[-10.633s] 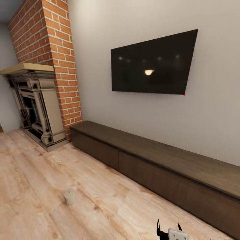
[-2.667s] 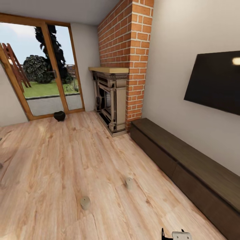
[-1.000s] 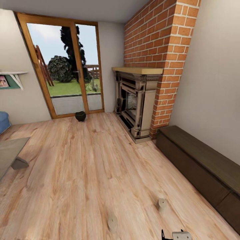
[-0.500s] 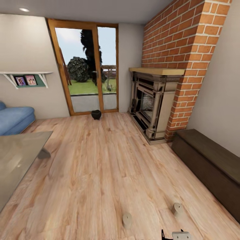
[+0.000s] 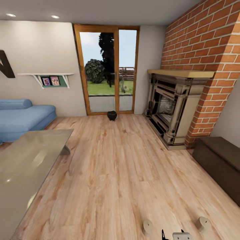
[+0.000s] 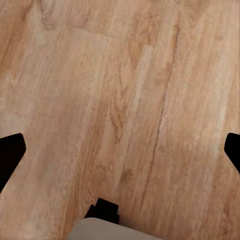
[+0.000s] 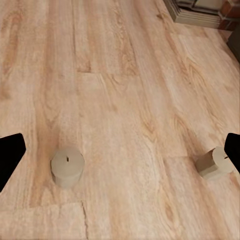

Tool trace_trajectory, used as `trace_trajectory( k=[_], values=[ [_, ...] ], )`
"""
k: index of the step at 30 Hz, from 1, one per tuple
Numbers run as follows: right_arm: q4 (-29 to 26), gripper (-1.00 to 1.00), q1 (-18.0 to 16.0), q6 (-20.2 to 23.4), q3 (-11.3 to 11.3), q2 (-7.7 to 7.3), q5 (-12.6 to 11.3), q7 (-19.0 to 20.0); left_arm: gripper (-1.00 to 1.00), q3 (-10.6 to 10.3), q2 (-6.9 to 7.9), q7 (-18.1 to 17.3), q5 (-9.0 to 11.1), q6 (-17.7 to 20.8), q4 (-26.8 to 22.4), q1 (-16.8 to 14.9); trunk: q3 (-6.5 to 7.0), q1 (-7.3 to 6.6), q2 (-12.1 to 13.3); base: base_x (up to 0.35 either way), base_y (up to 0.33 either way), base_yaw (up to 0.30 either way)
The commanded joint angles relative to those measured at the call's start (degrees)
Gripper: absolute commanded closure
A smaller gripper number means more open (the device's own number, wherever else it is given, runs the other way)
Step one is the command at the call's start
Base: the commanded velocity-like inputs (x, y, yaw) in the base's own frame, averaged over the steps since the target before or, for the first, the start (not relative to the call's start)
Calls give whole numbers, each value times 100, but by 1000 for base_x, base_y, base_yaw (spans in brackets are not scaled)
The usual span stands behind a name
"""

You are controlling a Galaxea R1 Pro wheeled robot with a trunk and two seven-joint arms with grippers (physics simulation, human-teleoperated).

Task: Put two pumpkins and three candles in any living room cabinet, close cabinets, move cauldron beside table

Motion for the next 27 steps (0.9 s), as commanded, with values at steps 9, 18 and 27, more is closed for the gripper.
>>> trace_trajectory(
  k=[9, 18, 27],
  values=[
    [13, -100, -6, -22, 49, 1, -26, -27, -100, -44, 12, 70, 25, -1, -22, -2, 51, 1, -4, 19, 51, 202],
    [13, -100, -6, -13, 49, 0, -29, -27, -100, -40, 15, 72, 29, 0, -22, -2, 66, 1, -4, 50, 53, 241],
    [13, -100, -3, 5, 42, 0, -50, -46, -100, -48, 9, 66, 29, -1, -22, -2, 66, 1, -4, 225, 213, 36]
  ],
)
